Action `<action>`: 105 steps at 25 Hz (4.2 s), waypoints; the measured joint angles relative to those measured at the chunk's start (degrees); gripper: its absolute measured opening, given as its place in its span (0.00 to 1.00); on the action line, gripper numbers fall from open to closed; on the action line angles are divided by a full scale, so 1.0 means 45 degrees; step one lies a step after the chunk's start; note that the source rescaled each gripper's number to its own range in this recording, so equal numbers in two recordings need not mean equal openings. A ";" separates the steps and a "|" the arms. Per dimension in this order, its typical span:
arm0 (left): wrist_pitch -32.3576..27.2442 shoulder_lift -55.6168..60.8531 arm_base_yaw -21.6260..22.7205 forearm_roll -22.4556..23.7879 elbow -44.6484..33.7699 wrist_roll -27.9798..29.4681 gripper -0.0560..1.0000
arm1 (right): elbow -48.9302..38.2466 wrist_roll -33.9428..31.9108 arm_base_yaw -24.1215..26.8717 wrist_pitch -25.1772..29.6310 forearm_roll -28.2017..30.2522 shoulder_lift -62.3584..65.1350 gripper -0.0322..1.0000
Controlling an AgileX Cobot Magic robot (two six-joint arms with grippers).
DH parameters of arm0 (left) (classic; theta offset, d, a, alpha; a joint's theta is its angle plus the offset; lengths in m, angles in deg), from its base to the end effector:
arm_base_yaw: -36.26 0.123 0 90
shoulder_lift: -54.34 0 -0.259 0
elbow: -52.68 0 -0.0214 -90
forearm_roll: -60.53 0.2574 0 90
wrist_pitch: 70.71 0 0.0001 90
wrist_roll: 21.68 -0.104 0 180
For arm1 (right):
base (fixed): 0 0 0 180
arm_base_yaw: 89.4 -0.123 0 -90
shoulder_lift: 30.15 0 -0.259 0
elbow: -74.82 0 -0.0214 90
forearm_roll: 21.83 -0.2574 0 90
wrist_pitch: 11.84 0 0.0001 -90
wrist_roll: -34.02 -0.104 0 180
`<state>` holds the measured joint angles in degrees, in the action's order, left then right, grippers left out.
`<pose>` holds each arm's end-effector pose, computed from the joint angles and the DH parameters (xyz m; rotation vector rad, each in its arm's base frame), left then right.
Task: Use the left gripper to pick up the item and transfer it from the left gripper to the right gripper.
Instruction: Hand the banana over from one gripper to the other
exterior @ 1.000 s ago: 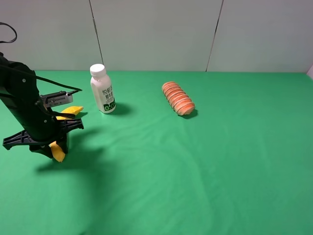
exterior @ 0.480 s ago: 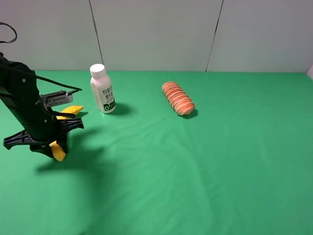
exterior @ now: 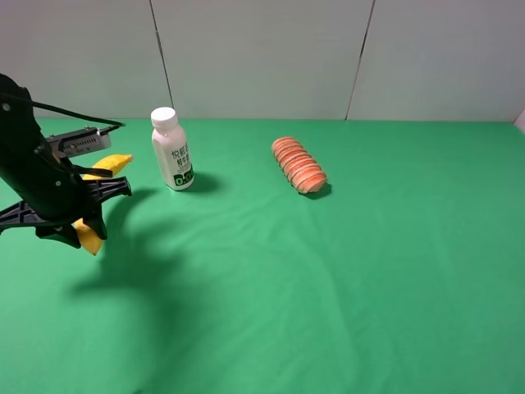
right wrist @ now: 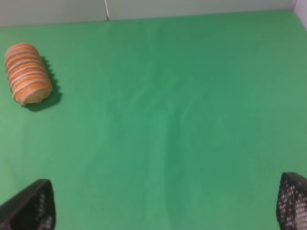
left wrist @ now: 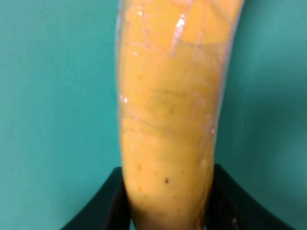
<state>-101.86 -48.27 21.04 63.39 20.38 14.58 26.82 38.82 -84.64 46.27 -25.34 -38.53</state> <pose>0.2699 -0.0706 0.1083 -0.4741 2.8680 -0.1137 0.0411 0.0020 0.2780 -0.0018 1.9969 -0.0346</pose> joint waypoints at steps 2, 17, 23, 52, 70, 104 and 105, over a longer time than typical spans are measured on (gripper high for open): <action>-0.0282 0.0408 0.0000 0.0077 0.0000 0.0023 0.05 | 0.0000 0.0000 0.0000 0.0000 0.0000 0.0000 1.00; -0.2283 0.4093 0.0000 0.1282 -0.0011 0.0614 0.05 | 0.0000 0.0000 0.0000 0.0000 0.0077 0.0000 1.00; -0.2932 0.5086 0.0000 0.1282 -0.0011 -0.0434 0.05 | 0.0000 0.0000 0.0000 0.0000 0.0077 0.0000 1.00; -0.5592 0.5177 -0.0011 -0.1808 0.2111 -0.6752 0.05 | 0.1288 -0.1065 0.0000 -0.0644 -0.3775 -0.4314 1.00; -0.5814 0.3955 -0.0738 -0.3045 0.3209 -0.8191 0.05 | 0.1324 0.1546 0.0000 -0.2126 -0.7744 -0.7429 1.00; -0.6028 -0.0850 -0.8111 -0.0227 0.7737 -0.8529 0.05 | 0.1324 0.4555 0.0000 -0.1670 -1.2055 -1.0139 1.00; -0.5879 -0.0850 -0.8134 -0.0227 0.7737 -0.8538 0.05 | 0.1324 0.4801 0.0000 -0.1670 -1.2262 -1.0400 1.00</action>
<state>-128.31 -52.09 -15.56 62.37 55.19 -23.84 32.78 60.42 -84.64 38.76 -80.51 -85.33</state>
